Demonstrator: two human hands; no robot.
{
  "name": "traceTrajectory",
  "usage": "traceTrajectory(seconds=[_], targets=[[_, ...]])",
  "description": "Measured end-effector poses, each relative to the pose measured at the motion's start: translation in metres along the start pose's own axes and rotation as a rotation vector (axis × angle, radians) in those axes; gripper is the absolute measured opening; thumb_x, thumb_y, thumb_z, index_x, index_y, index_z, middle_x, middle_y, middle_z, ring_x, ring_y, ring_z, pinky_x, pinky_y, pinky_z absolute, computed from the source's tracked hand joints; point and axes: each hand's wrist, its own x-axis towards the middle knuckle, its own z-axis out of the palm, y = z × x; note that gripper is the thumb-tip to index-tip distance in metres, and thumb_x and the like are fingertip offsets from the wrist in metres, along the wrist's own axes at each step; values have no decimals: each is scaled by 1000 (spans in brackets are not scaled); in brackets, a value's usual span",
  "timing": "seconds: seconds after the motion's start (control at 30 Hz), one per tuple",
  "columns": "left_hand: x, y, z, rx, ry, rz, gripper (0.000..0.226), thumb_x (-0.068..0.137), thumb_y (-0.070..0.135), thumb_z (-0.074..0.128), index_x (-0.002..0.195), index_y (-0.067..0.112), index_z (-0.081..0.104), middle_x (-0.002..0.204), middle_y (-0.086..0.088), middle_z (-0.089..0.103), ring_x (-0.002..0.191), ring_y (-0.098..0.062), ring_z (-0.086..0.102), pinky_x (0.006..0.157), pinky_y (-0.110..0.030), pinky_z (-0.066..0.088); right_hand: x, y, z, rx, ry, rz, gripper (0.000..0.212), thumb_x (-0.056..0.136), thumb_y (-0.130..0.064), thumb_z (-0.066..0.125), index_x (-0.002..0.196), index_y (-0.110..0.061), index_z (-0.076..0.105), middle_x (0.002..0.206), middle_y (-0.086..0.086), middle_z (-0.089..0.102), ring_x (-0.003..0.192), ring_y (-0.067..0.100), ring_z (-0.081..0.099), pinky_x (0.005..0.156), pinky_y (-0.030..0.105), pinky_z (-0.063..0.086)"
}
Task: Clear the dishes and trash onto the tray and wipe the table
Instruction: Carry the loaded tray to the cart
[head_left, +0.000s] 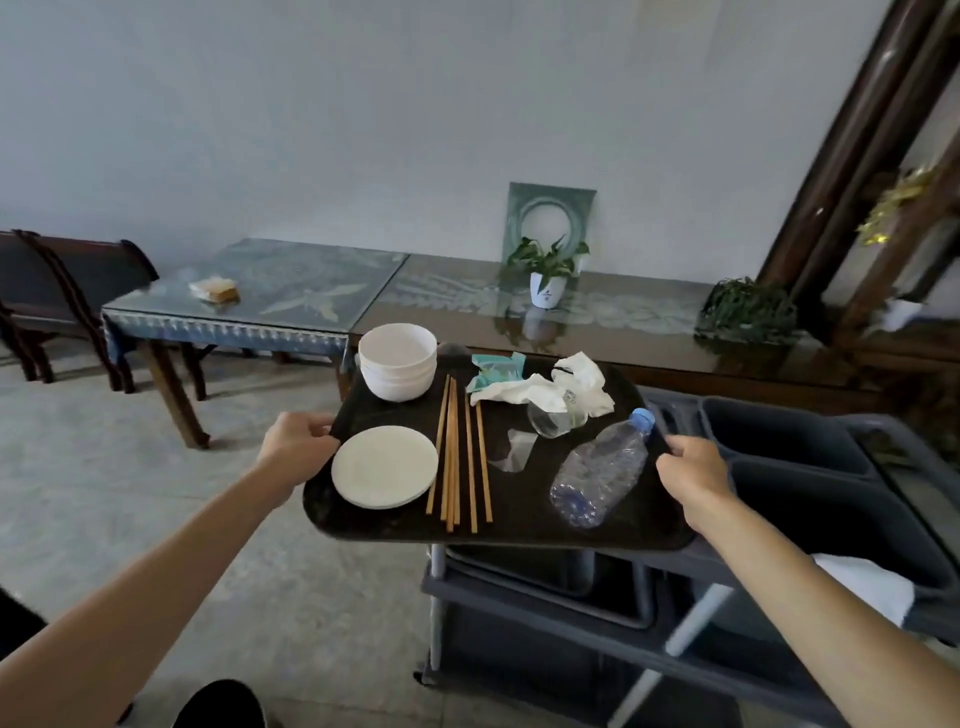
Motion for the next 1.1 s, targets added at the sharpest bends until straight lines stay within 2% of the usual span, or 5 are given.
traceTrajectory(seconds=[0.13, 0.5, 0.7, 0.87, 1.1], targets=[[57, 30, 56, 17, -56, 75, 42, 83, 2, 65, 84, 43, 76, 72, 6, 74, 78, -12, 66, 62, -25, 50, 55, 22, 4, 33, 30, 78, 27, 99, 0, 51, 103, -14, 74, 102, 10, 72, 99, 31, 65, 95, 48, 56], [171, 71, 177, 163, -101, 5, 17, 96, 14, 58, 91, 23, 72, 89, -7, 68, 80, -24, 60, 76, -39, 55, 160, 53, 26, 171, 166, 321, 44, 101, -2, 50, 140, -15, 63, 134, 11, 65, 125, 31, 58, 97, 39, 46], [249, 25, 223, -257, -231, -353, 111, 59, 102, 27, 102, 14, 79, 113, -14, 74, 106, -39, 67, 105, -60, 45, 184, 71, 45, 463, 240, 527, 56, 102, -53, 43, 134, -13, 66, 138, 7, 60, 128, 29, 53, 112, 46, 36], [215, 72, 224, -449, -204, -496, 105, 82, 90, 15, 98, 3, 72, 108, -20, 69, 102, -36, 62, 109, -47, 41, 193, 85, 67, 528, 204, 548, 101, 70, -93, 28, 128, -22, 73, 136, 5, 65, 127, 28, 57, 117, 55, 37], [221, 44, 229, -499, -171, -557, 112, 85, 88, 11, 128, -2, 64, 142, -19, 58, 136, -36, 48, 122, -44, 26, 200, 92, 78, 590, 175, 547, 85, 94, -82, 23, 122, -19, 74, 116, 3, 73, 107, 19, 65, 108, 45, 48]])
